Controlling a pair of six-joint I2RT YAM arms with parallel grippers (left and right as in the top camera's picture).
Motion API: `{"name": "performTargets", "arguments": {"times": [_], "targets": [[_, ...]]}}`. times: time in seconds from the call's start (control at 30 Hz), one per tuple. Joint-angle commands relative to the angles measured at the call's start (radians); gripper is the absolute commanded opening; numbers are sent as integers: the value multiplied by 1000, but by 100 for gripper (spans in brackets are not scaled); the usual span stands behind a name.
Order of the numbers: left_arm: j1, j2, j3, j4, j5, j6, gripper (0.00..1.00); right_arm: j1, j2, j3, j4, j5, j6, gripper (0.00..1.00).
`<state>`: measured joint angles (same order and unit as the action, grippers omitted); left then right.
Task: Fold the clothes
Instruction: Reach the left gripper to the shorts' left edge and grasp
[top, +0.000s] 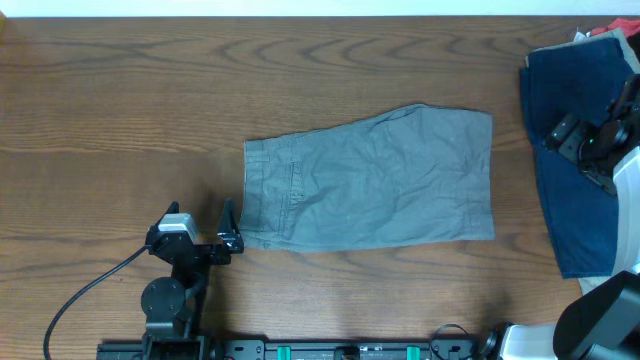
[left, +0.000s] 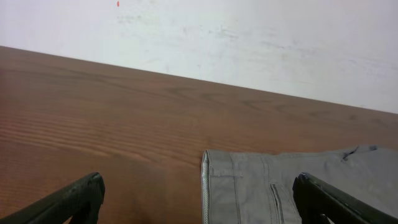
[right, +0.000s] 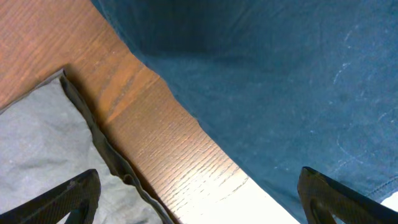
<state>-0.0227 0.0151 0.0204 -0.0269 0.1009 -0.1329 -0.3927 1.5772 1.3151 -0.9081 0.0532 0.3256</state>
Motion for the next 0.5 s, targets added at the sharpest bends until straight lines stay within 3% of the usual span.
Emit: {"name": "performTargets", "arguments": {"times": [0.0, 0.2, 0.37, 0.47], "targets": [[-3, -3, -16, -35, 14, 5, 98, -11, 0, 11, 0, 6, -1, 99], [-3, -3, -16, -32, 24, -9, 98, -11, 0, 11, 0, 6, -1, 99], [-3, 3, -15, -10, 411, -410, 98, -11, 0, 11, 0, 6, -1, 99], [-3, 3, -15, -16, 507, -509, 98, -11, 0, 11, 0, 6, -1, 99]]}}
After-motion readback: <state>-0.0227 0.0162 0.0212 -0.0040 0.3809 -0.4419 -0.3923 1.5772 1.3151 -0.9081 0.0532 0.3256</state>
